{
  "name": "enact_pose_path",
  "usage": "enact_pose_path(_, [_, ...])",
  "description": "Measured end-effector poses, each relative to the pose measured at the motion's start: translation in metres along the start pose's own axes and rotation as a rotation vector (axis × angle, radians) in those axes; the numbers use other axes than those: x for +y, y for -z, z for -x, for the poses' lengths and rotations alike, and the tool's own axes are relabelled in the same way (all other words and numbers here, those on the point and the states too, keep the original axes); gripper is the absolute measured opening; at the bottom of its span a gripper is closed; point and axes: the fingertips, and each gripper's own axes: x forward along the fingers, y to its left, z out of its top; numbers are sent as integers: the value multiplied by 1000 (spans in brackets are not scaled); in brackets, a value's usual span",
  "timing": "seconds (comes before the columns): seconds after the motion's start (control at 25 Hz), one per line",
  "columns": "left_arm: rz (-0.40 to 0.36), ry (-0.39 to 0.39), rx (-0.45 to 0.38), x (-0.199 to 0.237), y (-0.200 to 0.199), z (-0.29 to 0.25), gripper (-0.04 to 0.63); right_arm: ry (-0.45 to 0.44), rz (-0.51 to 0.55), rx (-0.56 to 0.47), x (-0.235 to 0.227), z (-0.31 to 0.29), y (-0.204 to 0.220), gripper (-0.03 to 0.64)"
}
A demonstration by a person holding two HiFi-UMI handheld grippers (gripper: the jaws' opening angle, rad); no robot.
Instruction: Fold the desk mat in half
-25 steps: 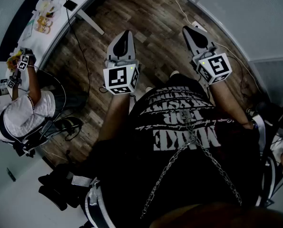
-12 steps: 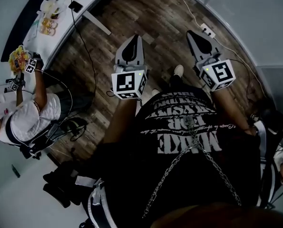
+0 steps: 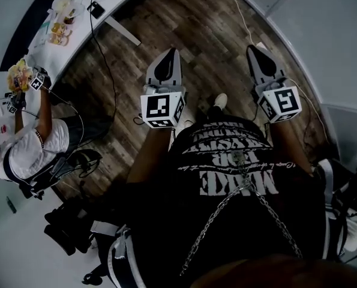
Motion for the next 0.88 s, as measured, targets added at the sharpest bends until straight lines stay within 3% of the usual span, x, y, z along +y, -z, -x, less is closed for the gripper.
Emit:
enact_pose_path(0.24, [-12, -25, -47, -23, -22, -51, 0, -41, -10, -65, -51, -8, -23, -6])
enact_pose_path(0.44, [110, -43, -67, -41, -36, -85, 0, -99, 7, -85, -81, -10, -29, -6])
enact_pose_path(0.88, [19, -88, -27, -45, -31, -117, 0, -117, 1, -53, -125, -47, -19, -6])
